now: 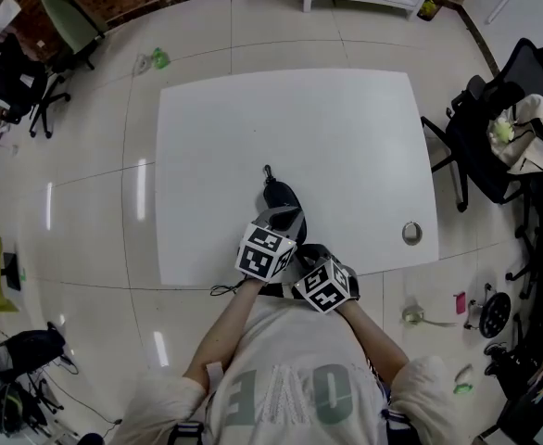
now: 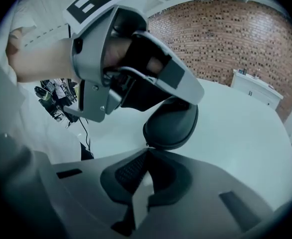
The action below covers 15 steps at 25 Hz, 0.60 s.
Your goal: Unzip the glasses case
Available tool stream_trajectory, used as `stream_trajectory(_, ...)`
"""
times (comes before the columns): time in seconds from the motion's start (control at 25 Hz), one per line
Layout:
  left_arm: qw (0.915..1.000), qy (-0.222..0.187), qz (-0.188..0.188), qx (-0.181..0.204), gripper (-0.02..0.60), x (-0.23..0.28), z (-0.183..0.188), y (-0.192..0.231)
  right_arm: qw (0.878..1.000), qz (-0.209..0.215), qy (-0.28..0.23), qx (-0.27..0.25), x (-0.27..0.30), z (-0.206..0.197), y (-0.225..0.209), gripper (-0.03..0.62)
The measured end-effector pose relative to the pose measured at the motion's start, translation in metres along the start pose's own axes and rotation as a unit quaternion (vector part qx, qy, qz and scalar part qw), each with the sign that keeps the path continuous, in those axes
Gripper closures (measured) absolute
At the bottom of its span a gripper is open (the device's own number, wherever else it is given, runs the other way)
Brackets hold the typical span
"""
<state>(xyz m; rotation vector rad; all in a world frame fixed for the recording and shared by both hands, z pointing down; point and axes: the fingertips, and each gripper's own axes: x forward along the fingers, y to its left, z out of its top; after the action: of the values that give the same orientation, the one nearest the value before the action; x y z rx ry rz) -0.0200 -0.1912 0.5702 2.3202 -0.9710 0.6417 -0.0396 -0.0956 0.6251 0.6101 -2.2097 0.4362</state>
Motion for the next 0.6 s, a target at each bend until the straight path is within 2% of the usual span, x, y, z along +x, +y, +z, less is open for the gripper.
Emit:
stream_trajectory(0.24, 0.9997, 0.012, 0.005, 0.023, 0.578, 0.006, -0.001, -0.002, 1.000, 0.008, -0.004, 0.016, -0.007, -0.003, -0.005, 0.594)
stream_trajectory(0.44, 0.9999, 0.004, -0.008, -0.011, 0.578, 0.006, 0.000, -0.003, 0.999, 0.001, 0.002, 0.039, -0.017, -0.012, -0.018, 0.594)
stream_trajectory(0.6, 1.0000, 0.001, -0.007, -0.006, 0.578, 0.005, -0.001, -0.003, 1.000, -0.007, 0.009, 0.019, -0.018, -0.013, -0.017, 0.594)
